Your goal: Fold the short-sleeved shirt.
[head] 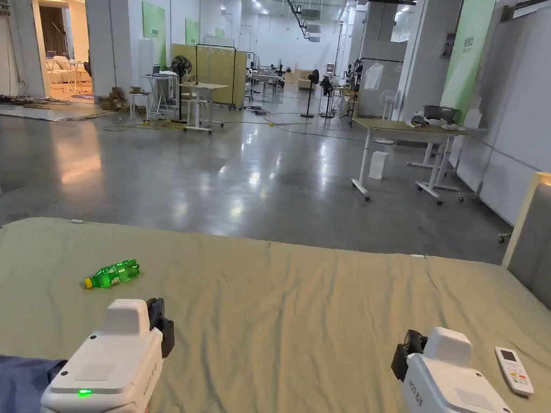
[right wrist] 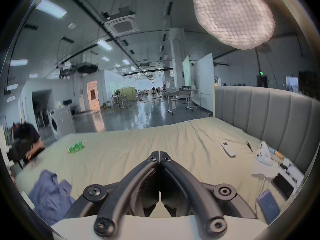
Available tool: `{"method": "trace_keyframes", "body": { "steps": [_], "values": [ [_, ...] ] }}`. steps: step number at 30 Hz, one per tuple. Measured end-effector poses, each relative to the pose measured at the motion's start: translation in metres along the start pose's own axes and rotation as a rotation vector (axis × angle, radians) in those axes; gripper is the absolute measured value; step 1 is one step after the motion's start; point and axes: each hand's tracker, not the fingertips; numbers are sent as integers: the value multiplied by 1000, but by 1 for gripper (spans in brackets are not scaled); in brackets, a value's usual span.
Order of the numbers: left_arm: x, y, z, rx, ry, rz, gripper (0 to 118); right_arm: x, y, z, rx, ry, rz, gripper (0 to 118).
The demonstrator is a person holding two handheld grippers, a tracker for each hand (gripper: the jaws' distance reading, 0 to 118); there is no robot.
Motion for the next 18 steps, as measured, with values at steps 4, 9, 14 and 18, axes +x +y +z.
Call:
{"method": "trace_keyframes", "body": {
  "steps": [4, 9, 14, 18],
  "values": [
    [-19, 3, 3, 17, 0, 335, 5, 15, 8, 8, -27, -6, -279, 0],
    [-11, 11, 3, 28, 42, 297, 5, 21, 17, 9, 18, -9, -307, 0],
    [36, 11, -1, -2, 41, -607, 5, -23, 18, 3, 91, 38, 573, 0],
    [48, -8, -1, 15, 56, -1102, 5, -58, -10, 18, 158, 18, 1283, 0]
  ]
}}
